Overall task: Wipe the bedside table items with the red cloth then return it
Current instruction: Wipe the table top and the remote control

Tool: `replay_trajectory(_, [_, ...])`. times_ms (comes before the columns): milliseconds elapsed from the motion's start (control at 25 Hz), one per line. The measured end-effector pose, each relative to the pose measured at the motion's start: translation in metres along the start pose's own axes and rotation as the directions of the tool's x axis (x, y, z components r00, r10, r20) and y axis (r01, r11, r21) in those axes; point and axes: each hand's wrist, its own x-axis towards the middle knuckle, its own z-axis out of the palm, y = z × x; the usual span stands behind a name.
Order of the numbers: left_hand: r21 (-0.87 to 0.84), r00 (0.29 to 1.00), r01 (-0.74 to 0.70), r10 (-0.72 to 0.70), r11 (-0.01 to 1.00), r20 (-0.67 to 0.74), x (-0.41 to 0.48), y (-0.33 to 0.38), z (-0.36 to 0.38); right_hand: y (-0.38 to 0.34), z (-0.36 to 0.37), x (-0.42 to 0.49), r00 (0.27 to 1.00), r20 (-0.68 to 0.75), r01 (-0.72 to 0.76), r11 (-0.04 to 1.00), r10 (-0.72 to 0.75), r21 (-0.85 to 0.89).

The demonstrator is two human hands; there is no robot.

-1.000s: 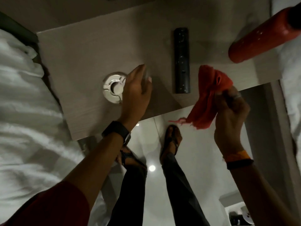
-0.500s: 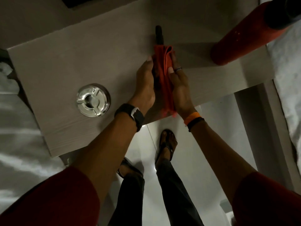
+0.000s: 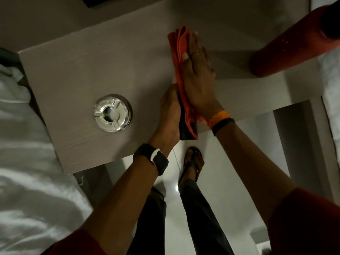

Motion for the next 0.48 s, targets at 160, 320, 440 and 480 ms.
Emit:
replay_trajectory(160, [0.067, 0.997, -0.018, 0.012, 0.998, 0.078, -0.003, 0.008, -0.019, -0.009, 0.007, 0.040, 0.999, -0.026, -0.023, 0.994, 0.026, 0.109])
replay_trajectory(320, [0.081, 0.992, -0.062, 0.053, 0.995, 0.111, -0.015, 0.014, -0.041, -0.008, -0.002, 0.058, 0.988, -0.061, -0.131, 0.978, 0.142, 0.162])
replay_trajectory(440, [0.026, 0.980, -0.180, 0.177, 0.983, 0.089, -0.019, 0.020, -0.055, -0.009, -0.024, 0.044, 0.972, -0.129, -0.168, 0.966, 0.195, 0.197])
replay_trajectory(480, [0.055, 0.971, -0.232, 0.228, 0.971, 0.073, -0.018, 0.023, -0.058, -0.012, -0.030, 0.033, 0.970, -0.143, -0.170, 0.966, 0.199, 0.193])
